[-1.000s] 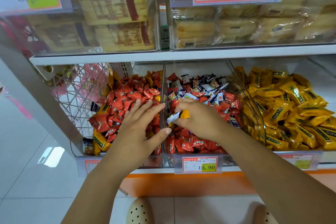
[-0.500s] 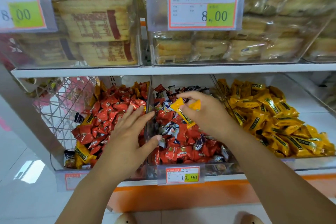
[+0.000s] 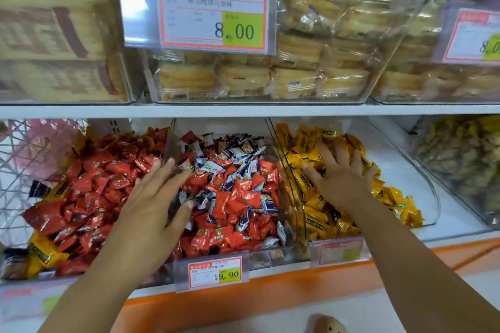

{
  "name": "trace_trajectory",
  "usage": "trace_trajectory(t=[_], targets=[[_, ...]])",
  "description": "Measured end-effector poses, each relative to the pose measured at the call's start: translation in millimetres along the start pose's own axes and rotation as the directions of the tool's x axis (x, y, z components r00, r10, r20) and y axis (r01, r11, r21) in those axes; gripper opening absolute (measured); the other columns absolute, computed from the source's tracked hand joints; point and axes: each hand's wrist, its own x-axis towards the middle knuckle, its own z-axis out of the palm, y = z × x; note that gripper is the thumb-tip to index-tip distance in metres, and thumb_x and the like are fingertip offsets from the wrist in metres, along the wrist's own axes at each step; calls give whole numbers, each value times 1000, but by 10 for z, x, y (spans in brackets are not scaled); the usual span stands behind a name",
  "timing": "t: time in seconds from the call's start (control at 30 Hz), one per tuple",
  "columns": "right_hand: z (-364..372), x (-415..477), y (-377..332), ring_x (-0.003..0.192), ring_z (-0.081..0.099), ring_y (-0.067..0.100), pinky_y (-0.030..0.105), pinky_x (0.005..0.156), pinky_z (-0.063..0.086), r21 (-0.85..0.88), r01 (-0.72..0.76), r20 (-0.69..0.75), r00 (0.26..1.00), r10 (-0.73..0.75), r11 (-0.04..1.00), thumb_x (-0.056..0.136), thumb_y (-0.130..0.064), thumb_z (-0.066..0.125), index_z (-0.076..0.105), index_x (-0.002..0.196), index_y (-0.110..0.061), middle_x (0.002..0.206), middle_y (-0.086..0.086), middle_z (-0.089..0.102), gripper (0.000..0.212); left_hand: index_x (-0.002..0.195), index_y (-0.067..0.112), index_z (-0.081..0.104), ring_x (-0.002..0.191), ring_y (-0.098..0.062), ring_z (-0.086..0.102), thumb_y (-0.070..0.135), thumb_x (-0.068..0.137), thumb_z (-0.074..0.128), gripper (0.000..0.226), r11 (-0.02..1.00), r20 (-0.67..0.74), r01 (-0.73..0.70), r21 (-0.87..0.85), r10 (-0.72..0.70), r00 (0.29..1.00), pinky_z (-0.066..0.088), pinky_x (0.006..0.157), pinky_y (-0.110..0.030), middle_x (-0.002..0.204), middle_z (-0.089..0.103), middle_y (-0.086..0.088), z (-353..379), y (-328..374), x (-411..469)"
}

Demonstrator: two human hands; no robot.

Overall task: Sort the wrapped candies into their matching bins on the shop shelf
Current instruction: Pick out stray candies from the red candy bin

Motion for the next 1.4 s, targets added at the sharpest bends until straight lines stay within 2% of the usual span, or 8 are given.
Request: trace_trajectory(t=[0.47, 0.6, 0.7, 0.8, 0.93, 1.13, 1.23, 1.4], targets=[[-159, -165, 9, 145, -13, 35, 69, 108, -5, -7, -92, 110, 990, 92, 996, 73, -89, 12, -4, 147, -50, 161, -4, -8, 85, 144, 44, 24, 142, 8, -5, 52, 83, 39, 62, 997, -2, 31, -68, -31, 1000, 4, 119, -29, 153, 5, 27, -93, -20, -67], [-484, -488, -407, 143, 17, 27, 43, 114, 16, 223, 233, -351, 925, -145, 946, 95, -55, 34, 36, 145, -28, 152, 6, 31, 57, 149, 36, 23, 142, 8, -10, 57, 90, 34, 64, 999, 14, 17, -38, -16, 1000, -1, 120, -29, 154, 6, 27, -171, -109, -92], [-479, -782, -1007, 131, 35, 10, 10, 98, 22, 341, 556, -294, 829, -476, 758, 102, -26, 39, 51, 136, -20, 139, -1, 49, 36, 150, 37, 21, 141, 8, -15, 60, 91, 26, 64, 1000, 34, 7, -5, -7, 999, -5, 120, -32, 154, 5, 27, -209, -166, -103], [-119, -753, -1421, 146, 10, 20, 30, 117, 2, 149, 616, -53, 786, -616, 774, 102, -32, 38, 40, 143, -29, 154, -3, 29, 41, 149, 40, 18, 140, 9, -17, 60, 88, 25, 65, 1000, 49, 16, -10, -16, 999, -6, 120, -32, 154, 4, 29, -227, -189, -118], [192, -497, -1582, 144, -18, 35, 62, 111, -11, -50, 502, 88, 864, -496, 864, 84, -71, 43, 6, 147, -51, 160, -7, -3, 76, 142, 51, 7, 137, 12, -22, 74, 80, 16, 67, 999, 63, 29, 19, -30, 998, -11, 116, -26, 149, -1, 33, -253, -219, -122], [41, -531, -1678, 145, -4, 35, 65, 112, 1, -68, 550, 375, 787, -490, 832, 86, -72, 38, 14, 145, -54, 160, -12, -1, 66, 138, 63, 6, 136, 11, -25, 79, 77, 14, 64, 998, 106, 49, 26, -52, 993, -16, 112, -24, 153, -1, 33, -281, -295, -133], [-74, -385, -1807, 143, 16, 31, 66, 110, 12, 45, 505, 84, 858, -507, 862, 97, -55, 32, 39, 136, -49, 154, -10, 28, 40, 134, 67, 4, 136, 10, -27, 82, 75, 10, 61, 998, 110, 43, 53, -48, 993, -16, 114, -27, 153, -3, 32, -285, -306, -114], [141, -52, -2051, 144, -10, 39, 72, 107, 2, -93, 406, 280, 887, -367, 909, 86, -77, 24, 5, 147, -51, 161, -3, -5, 69, 134, 67, 4, 136, 8, -28, 82, 74, 8, 62, 996, 103, 41, 84, -49, 993, -20, 113, -28, 154, -3, 29, -276, -320, -104]])
